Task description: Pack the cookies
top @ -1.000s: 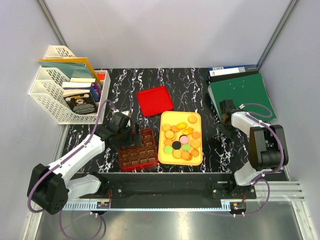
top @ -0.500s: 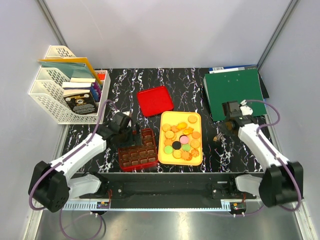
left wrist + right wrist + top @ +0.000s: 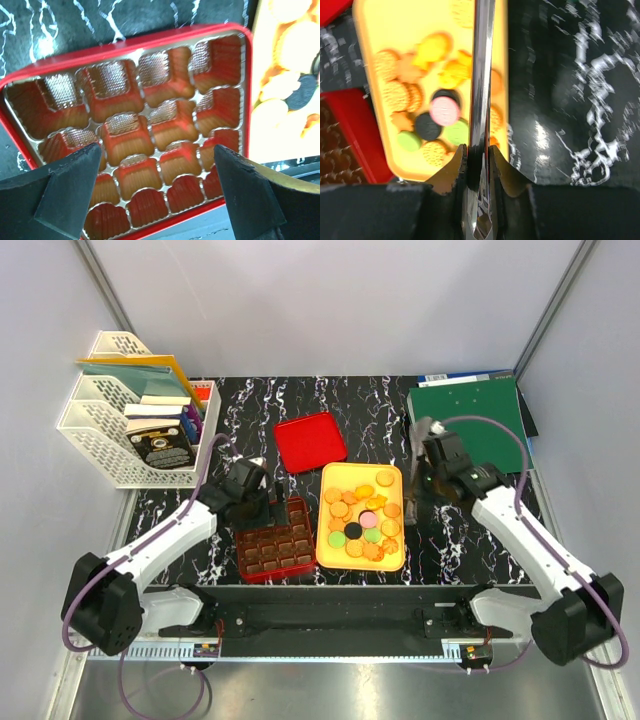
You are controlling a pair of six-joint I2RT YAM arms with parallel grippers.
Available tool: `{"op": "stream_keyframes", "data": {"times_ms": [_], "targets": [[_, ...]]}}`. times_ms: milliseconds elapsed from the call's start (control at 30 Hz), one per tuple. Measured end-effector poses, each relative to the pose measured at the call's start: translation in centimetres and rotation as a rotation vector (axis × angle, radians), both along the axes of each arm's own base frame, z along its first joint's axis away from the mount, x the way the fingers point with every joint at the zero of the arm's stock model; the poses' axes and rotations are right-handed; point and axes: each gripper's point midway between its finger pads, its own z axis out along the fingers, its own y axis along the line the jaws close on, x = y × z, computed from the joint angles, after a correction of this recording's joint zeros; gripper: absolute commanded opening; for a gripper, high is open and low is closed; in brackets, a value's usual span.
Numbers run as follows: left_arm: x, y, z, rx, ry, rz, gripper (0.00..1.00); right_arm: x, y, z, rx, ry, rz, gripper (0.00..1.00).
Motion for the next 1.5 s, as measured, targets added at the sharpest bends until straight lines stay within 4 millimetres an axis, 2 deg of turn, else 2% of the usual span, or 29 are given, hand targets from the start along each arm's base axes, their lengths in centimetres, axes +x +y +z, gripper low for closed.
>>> {"op": "stream_keyframes", "data": {"times_ms": [133,233,333,367,400,467,533,667,867,1100,1333,1500], "targets": [[0.5,-0.6,0.8,-0.016,-0.021,-0.001,0.99,1.3,3.4,2.1,-0.017,-0.039,0.17,0.08],[0.6,-0.8,1.0,-0.023,-0.023,0.003,0.99,1.2,4.3,2.3,-0.052,-0.028,0.232,0.07],[0.5,-0.9,1.0,-0.027,-0.021,0.008,0.99,1.1,4.4,1.2,-0.129,0.025,0.263,0.1],[0.5,-0.9,1.0,-0.029,-0.021,0.01,0.99,0.9,4.4,0.6,-0.157,0.046,0.269,0.14],[0.5,-0.9,1.1,-0.032,-0.02,0.014,0.99,0.7,4.3,0.2,-0.177,0.063,0.273,0.23],[0.5,-1.0,1.1,-0.035,-0.02,0.02,0.99,0.2,4.0,-0.6,-0.218,0.096,0.278,0.31],[0.5,-1.0,1.2,-0.039,-0.021,0.024,0.99,0.0,3.8,-0.7,-0.232,0.1,0.278,0.38],[0.5,-0.9,1.4,-0.038,-0.029,0.034,0.99,0.0,3.5,0.3,-0.231,0.06,0.271,0.44],[0.6,-0.6,1.4,-0.028,-0.031,0.058,0.99,-0.3,3.1,2.0,-0.216,0.0,0.262,0.41],[0.5,-0.1,1.5,-0.016,-0.033,0.08,0.99,-0.8,2.8,2.2,-0.21,-0.013,0.265,0.45],[0.6,0.2,2.2,-0.019,-0.064,0.103,0.99,-1.8,3.7,2.1,-0.186,-0.006,0.326,0.52],[0.2,1.0,2.8,-0.002,-0.079,0.116,0.99,-3.1,4.8,2.1,-0.189,-0.001,0.391,0.53]]}}
